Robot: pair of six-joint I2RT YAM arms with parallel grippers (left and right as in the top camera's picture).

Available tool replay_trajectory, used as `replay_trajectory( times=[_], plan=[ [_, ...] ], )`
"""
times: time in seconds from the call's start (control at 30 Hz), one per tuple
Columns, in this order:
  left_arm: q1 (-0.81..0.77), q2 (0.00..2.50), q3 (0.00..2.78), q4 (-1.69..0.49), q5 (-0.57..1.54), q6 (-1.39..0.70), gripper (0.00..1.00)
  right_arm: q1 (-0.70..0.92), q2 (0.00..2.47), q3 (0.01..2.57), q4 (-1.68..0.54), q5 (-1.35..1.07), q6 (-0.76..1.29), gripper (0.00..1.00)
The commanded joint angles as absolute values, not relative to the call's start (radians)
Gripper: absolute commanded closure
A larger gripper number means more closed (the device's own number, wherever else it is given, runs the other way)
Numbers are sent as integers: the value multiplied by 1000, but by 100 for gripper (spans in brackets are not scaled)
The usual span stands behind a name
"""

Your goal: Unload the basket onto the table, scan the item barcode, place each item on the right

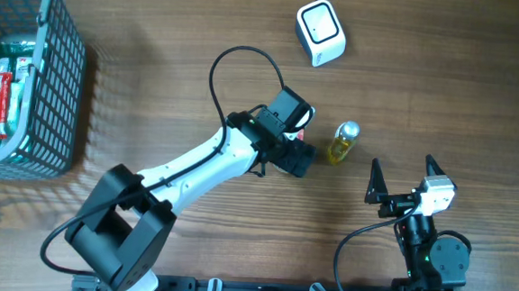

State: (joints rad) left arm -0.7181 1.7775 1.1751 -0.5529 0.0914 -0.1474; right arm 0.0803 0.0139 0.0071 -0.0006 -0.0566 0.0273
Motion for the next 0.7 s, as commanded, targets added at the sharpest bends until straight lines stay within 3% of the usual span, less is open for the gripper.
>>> replay_trajectory(
  times=[0.0, 0.27, 0.3, 0.5, 0.67],
  plan=[
    [-723, 1790, 1176, -549, 85, -150, 27, 77, 11, 5, 2, -68, 19, 0],
    [-722, 1790, 1176, -545, 78, -176, 44, 77, 11, 5, 2, -68, 19, 0],
    [-722, 1790, 1176, -542, 48, -223, 50, 77, 11, 5, 2, -68, 19, 0],
    [-723, 1778, 1176, -543, -138, -452, 56, 77, 11, 5, 2, -68, 19, 1],
    [-723, 1742, 1176, -596, -271, -611, 54, 77, 11, 5, 2, -68, 19, 0]
  ],
)
